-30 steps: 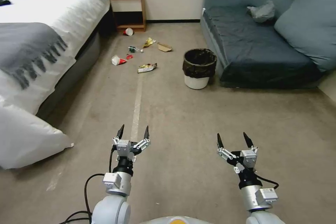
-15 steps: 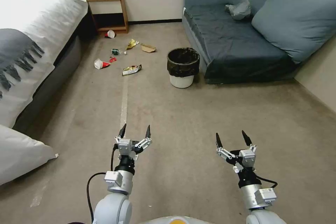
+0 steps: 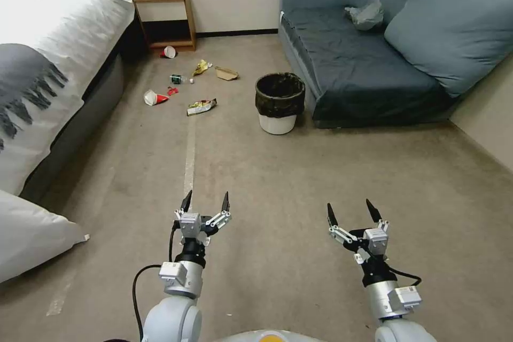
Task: Pick up the trash can from the floor.
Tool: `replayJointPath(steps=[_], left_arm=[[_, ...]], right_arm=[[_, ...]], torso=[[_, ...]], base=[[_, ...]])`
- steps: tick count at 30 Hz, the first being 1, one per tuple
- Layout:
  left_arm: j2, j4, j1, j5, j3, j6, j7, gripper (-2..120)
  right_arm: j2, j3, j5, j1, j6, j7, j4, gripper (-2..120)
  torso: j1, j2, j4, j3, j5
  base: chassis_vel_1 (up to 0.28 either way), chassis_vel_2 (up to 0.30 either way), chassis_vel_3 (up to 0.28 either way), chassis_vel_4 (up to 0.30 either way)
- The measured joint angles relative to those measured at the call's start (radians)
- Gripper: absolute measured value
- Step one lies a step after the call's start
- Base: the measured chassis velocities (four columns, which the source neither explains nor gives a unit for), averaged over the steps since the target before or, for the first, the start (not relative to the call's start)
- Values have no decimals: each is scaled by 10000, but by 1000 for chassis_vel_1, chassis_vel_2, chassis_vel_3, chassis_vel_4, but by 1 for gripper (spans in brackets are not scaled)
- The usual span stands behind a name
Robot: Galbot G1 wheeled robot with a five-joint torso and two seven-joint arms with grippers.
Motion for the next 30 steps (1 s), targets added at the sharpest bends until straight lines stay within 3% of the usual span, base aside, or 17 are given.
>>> replayJointPath(steps=[30], left_arm=[[5, 126, -104, 15, 17, -94, -260, 100]], right_arm=[[23, -20, 155, -29, -228, -132, 133, 100]], torso=[[1, 0, 0, 0, 0]], base=[[-113, 103, 112, -111]])
